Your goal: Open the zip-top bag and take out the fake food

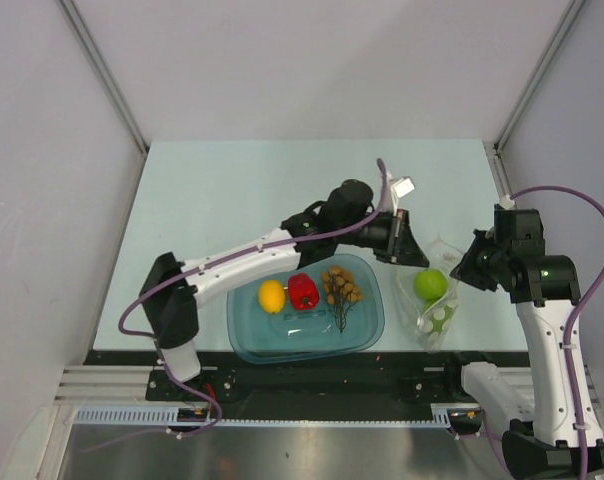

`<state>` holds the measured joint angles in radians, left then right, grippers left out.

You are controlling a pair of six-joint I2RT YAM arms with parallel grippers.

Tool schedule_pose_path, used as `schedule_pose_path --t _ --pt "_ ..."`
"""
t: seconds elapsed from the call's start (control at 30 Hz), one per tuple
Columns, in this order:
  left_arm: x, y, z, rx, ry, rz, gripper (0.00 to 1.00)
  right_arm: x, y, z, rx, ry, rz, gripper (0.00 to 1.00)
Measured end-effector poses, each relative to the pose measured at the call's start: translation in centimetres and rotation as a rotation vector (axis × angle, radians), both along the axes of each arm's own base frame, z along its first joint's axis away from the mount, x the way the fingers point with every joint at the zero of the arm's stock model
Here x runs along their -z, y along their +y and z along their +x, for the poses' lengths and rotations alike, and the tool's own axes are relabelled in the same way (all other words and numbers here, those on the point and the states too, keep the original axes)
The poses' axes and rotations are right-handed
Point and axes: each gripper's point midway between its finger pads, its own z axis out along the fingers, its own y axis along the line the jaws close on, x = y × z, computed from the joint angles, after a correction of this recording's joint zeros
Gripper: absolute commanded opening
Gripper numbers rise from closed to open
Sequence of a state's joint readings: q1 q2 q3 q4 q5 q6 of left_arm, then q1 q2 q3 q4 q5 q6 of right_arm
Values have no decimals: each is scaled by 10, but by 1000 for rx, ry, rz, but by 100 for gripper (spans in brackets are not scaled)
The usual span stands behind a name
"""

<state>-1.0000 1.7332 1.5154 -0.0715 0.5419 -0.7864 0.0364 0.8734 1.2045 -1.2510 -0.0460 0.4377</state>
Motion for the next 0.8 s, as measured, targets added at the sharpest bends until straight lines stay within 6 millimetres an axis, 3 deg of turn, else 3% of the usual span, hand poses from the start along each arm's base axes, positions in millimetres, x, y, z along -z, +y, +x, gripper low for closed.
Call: schedule_pose_path --t 0.17,0.47,0.8 --pt "13 -32 -15 47 30 58 7 -2 6 -2 -1 -5 34 0" --pt "84 -47 1 -63 60 308 7 -4 13 -2 38 0 95 0" --pt "132 -67 10 -118 16 445 7 -6 15 -8 94 9 142 0"
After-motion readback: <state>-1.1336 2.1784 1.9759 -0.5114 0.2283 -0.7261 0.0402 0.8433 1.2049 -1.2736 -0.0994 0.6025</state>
